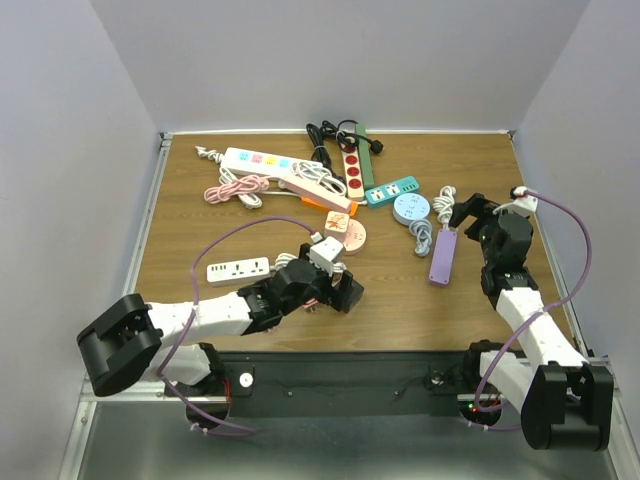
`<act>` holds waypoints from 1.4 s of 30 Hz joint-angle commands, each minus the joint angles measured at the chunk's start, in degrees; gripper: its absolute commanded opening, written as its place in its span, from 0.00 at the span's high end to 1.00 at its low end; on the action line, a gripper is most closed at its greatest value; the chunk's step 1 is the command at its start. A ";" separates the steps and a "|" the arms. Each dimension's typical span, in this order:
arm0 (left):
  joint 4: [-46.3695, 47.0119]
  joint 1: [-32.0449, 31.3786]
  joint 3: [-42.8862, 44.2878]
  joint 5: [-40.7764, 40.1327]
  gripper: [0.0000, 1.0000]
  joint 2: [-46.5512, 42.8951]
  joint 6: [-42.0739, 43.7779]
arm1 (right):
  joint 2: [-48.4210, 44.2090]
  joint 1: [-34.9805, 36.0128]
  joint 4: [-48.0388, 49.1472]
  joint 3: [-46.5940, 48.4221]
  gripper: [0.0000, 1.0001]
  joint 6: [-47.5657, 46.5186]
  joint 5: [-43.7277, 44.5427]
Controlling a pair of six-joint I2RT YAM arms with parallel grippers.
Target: Insert the plug
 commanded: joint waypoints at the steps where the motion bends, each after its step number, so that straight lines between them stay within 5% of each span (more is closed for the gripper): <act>1: 0.28 -2.35 3.70 -3.43 0.01 1.25 -1.63 | -0.14 0.20 0.91 1.74 0.00 0.27 0.41; 21: -3.50 -7.37 9.06 -4.93 0.01 14.26 -1.37 | -0.23 0.20 0.83 1.65 0.00 0.36 0.59; 26: -4.55 -7.37 10.46 -2.30 0.09 16.46 -1.19 | -0.58 0.20 0.65 1.65 0.00 0.18 0.50; 38: -10.52 -7.28 13.45 4.11 0.78 15.67 -3.38 | 0.30 0.20 0.39 3.49 0.00 -2.36 -4.94; 40: -12.71 -6.67 15.29 6.05 0.98 15.58 -4.52 | 1.09 0.20 0.56 4.37 0.01 -2.98 -10.00; 42: -14.56 -4.13 19.15 11.49 1.00 14.62 -7.15 | 2.32 0.20 1.26 6.04 0.04 -3.95 -14.59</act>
